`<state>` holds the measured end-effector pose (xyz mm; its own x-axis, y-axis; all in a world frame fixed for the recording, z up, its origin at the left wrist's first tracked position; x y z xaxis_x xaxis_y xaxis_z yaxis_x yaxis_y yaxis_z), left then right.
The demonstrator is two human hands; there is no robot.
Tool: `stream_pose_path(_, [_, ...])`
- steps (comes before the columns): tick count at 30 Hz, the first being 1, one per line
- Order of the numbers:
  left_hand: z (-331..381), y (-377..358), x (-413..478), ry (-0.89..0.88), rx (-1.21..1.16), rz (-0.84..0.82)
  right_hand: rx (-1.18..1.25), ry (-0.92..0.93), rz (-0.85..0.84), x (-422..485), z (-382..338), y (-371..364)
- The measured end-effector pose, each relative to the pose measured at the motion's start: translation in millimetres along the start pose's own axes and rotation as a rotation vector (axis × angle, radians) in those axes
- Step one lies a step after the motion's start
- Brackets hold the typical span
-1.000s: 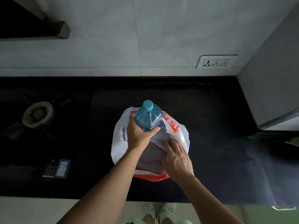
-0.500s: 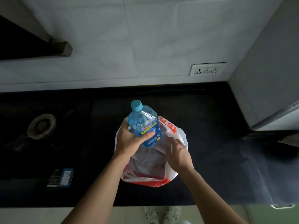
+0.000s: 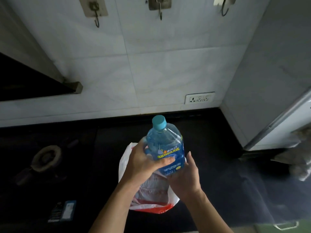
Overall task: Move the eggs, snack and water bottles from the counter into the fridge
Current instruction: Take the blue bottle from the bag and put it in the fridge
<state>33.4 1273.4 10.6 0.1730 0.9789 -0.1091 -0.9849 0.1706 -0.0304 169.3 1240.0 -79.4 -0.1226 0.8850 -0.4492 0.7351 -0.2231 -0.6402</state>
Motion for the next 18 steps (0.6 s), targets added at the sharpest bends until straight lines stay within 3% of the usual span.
stream_pose_path(8, [0.0,-0.4,-20.6,-0.03,-0.003,0.014,0.15,0.029,-0.013,-22.4,7.5,-21.6])
stream_pose_path(18, [-4.2,24.4,-55.0,-0.148,-0.033,0.125,0.054,0.052,-0.088,-18.0,34.2,-42.2])
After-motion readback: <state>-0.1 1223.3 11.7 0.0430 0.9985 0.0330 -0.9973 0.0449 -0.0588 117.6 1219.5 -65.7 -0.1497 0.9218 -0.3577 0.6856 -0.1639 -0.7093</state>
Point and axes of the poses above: each hand's wrist, its own x-axis towards the middle knuckle, its own y-axis out of the back of the hand, z = x × y, the point moved 4 cm from there along x, towards the middle knuckle, and after that the axes turned 15 degrees about -x, right-handed, at the moved point
